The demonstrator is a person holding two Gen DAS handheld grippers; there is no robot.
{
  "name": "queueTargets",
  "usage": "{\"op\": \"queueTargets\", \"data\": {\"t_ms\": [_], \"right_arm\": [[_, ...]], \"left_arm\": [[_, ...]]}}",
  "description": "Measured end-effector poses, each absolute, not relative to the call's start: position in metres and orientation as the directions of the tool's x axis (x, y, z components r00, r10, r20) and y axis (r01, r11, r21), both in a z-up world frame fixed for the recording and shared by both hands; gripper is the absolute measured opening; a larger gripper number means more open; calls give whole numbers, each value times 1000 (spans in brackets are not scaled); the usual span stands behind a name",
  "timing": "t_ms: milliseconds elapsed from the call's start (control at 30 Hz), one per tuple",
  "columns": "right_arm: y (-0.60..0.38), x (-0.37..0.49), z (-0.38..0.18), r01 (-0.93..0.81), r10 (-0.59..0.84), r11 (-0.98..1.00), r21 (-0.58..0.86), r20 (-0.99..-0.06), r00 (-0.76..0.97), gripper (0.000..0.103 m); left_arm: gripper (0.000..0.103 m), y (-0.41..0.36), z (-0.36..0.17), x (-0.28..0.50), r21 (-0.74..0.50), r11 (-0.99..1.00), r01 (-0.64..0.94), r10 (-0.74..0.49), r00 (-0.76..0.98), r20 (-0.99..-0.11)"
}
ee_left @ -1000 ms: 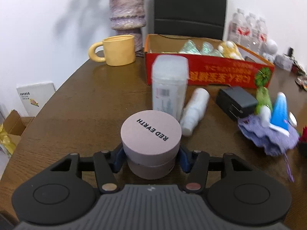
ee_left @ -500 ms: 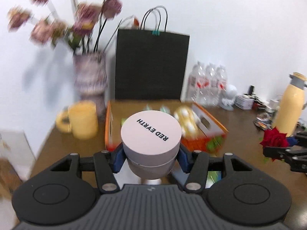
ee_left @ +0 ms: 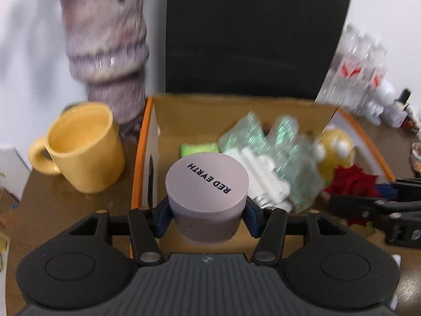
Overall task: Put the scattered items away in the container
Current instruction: 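Carry the jar and rose into the cardboard box and open both tools, then lift both open tools out of the box back over the table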
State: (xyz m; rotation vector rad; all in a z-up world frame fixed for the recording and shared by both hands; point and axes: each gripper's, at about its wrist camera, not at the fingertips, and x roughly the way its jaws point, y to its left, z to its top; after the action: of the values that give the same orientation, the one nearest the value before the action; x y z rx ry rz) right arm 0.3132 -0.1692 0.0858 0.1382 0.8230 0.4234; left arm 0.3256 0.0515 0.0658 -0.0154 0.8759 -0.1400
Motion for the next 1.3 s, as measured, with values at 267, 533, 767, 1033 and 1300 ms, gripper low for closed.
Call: {"op": "queueTargets", "data": {"t_ms": [267,533,767,1033,1300], "right_arm": [[-151,337,53,-288,335,936,204,-771,542,74],[-170,326,79,-250,325,943,218,-756,568,85],[-169,306,93,-244,250,961,131,-790,560,86],[-178,273,113,-223,202,971,90,-808,553,93],[-187,237,128,-191,150,980,54,-833,532,94]], "left_arm": [[88,54,77,318,-40,987,159,-140,688,-712],[97,57,99,304,-29,991,133,-114,696,-709],[103,46,113,274,7,991,136,-87,671,-736],[103,38,119,243,4,992,128,-77,621,-780],[103,33,132,206,-25,992,122,-94,602,-793]]}}
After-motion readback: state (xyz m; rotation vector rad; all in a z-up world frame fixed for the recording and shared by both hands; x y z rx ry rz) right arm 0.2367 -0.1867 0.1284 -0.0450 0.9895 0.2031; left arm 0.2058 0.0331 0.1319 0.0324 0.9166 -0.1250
